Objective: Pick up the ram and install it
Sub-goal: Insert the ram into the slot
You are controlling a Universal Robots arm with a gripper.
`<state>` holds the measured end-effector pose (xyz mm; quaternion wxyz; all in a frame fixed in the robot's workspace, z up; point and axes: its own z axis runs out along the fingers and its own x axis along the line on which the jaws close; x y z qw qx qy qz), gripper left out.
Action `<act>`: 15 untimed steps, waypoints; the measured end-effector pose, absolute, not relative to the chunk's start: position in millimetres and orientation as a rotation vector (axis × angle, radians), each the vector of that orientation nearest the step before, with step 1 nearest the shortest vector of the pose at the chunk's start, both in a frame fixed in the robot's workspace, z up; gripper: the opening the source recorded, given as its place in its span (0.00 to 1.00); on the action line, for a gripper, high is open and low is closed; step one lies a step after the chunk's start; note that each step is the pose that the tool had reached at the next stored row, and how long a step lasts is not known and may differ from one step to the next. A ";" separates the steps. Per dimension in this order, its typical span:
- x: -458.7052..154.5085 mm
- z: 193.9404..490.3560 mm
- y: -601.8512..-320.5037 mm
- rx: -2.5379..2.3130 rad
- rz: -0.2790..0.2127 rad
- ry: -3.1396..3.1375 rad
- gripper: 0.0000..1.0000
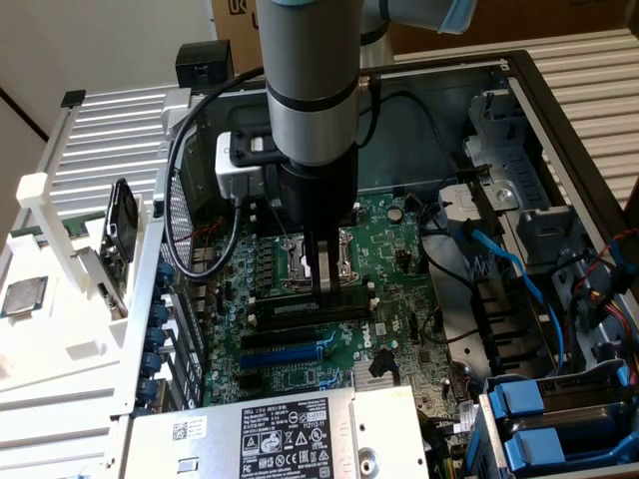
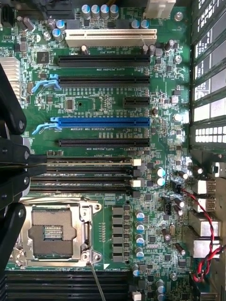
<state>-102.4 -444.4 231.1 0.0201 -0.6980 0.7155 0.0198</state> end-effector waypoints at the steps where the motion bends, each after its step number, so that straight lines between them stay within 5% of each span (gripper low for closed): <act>1: -102.4 230.8 -444.4 -2.165 0.061 2.220 0.12; 15: -102.4 226.5 -444.4 -2.165 0.062 2.219 0.12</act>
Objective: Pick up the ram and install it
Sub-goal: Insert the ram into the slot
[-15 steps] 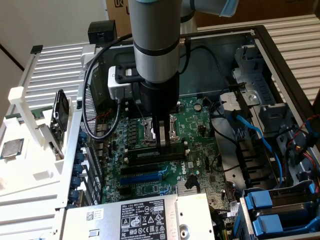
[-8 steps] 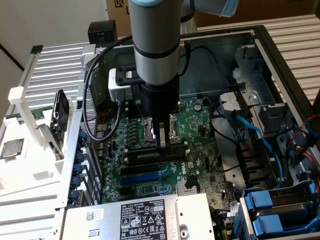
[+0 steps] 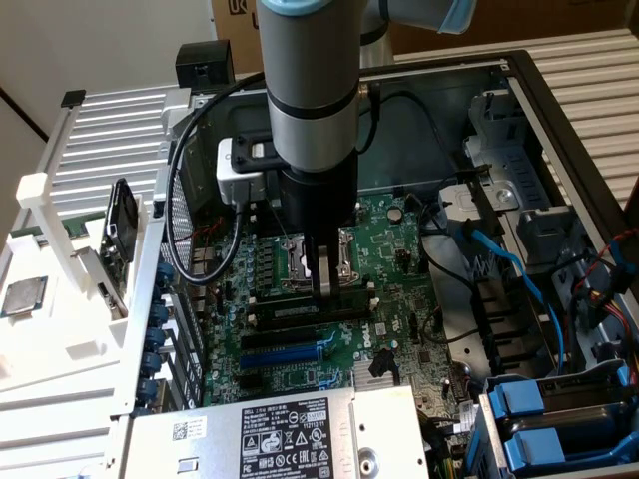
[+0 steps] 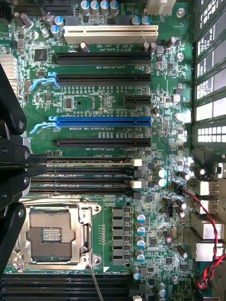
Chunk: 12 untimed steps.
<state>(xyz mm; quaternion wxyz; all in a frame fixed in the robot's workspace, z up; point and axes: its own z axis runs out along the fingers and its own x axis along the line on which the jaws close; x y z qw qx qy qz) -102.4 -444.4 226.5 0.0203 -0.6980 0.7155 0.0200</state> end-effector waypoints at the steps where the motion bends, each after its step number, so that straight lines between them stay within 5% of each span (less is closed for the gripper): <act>1: -102.4 226.5 -444.4 -2.165 0.062 2.219 0.12; 6: -102.4 226.5 -444.4 -2.165 0.062 2.219 0.13; 8: -102.4 226.5 -444.4 -2.165 0.062 2.219 0.26; 12: -102.4 227.1 -444.4 -2.165 0.062 2.220 0.26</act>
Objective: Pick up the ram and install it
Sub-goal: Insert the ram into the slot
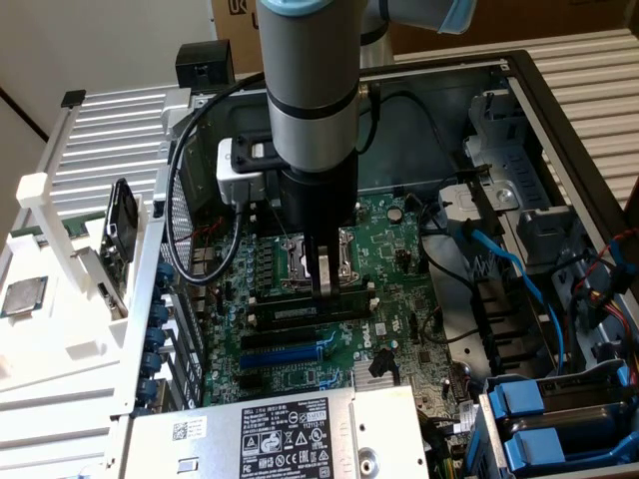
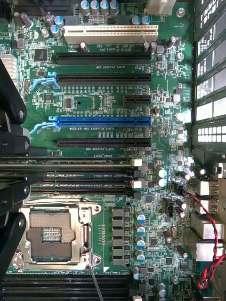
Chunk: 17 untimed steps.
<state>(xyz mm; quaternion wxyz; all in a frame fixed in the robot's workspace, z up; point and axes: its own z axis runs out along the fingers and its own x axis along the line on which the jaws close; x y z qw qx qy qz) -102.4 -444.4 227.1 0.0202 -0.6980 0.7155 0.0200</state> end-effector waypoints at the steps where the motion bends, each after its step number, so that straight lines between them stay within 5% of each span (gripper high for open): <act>1: -102.3 228.4 -444.4 -2.165 0.062 2.219 0.26; 17: -102.4 243.8 -444.4 -2.165 0.062 2.219 0.24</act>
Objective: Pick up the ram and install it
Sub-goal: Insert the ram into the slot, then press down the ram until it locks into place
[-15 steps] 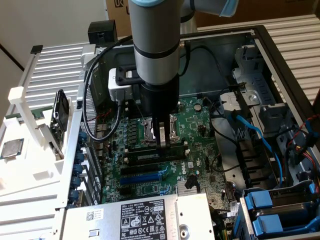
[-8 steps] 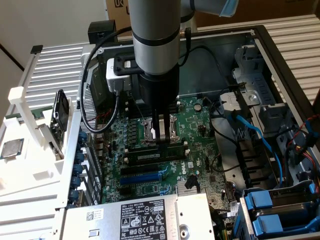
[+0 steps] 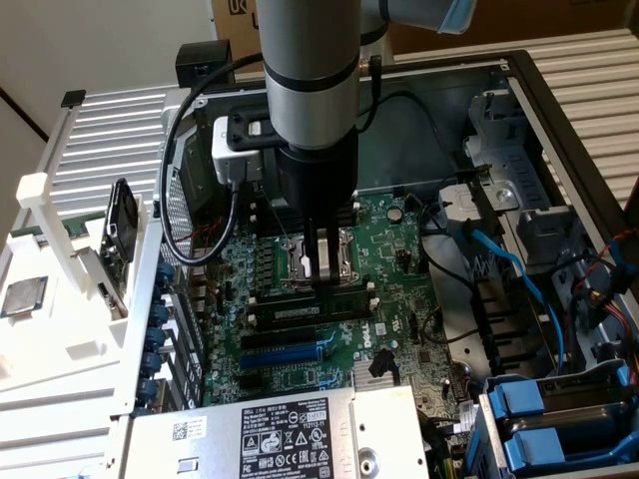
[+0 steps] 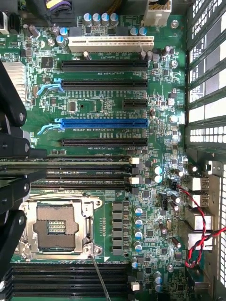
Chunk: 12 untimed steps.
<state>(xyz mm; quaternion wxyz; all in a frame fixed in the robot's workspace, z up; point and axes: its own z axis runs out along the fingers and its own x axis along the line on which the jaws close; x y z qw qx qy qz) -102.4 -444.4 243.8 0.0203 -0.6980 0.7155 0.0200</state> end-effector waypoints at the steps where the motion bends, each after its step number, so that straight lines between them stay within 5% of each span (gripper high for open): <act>1: -102.4 243.8 -444.4 -2.165 0.062 2.219 0.18; 2: -102.4 243.8 -444.4 -2.165 0.062 2.219 0.11; 12: -102.5 243.8 -444.4 -2.165 0.062 2.219 0.11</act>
